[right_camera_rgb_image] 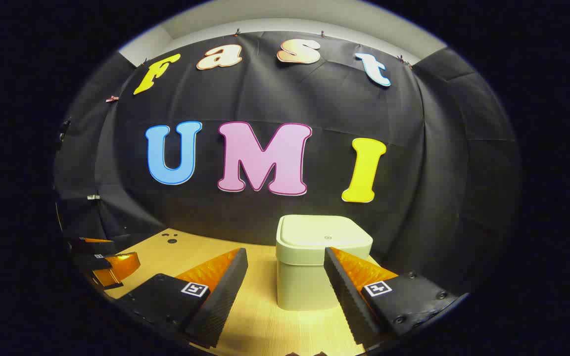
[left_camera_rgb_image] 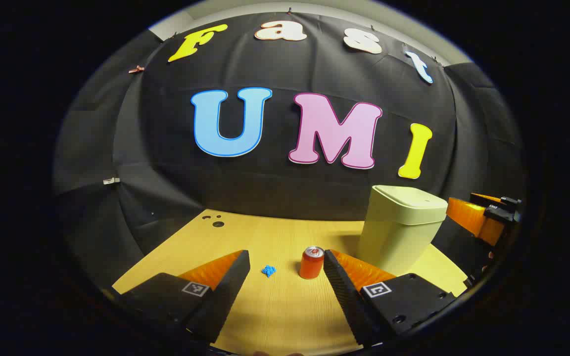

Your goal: Press the lid of the desktop garbage bin to open it, pick up the crumpled paper on the desktop and throw it into the bin, then pick up the pop can on the desktop and drop it into the bin, and finally close the garbage bin lid.

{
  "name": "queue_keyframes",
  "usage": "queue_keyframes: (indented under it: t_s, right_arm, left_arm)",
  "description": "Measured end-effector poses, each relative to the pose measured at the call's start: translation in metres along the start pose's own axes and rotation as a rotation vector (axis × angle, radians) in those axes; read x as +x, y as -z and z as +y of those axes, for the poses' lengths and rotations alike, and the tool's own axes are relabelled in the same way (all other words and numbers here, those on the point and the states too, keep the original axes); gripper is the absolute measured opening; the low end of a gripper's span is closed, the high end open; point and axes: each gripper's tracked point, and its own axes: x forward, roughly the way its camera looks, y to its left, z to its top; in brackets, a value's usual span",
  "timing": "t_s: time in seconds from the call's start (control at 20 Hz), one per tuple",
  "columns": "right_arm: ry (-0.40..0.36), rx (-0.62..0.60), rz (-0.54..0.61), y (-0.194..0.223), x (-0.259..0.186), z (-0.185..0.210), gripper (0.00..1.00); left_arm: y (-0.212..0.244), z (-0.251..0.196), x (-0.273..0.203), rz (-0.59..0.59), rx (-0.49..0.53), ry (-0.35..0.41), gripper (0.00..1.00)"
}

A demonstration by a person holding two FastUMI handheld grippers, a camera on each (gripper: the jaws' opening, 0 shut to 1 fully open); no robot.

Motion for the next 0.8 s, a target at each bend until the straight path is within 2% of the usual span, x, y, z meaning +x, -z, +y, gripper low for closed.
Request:
queue_keyframes:
  t_s: [0.8]
  right_arm:
    - [0.022,0.031,0.033,0.011,0.017,-0.021,0.98]
  left_arm:
    - [0.004,-0.019,0.019,0.019,0.030,0.021,0.96]
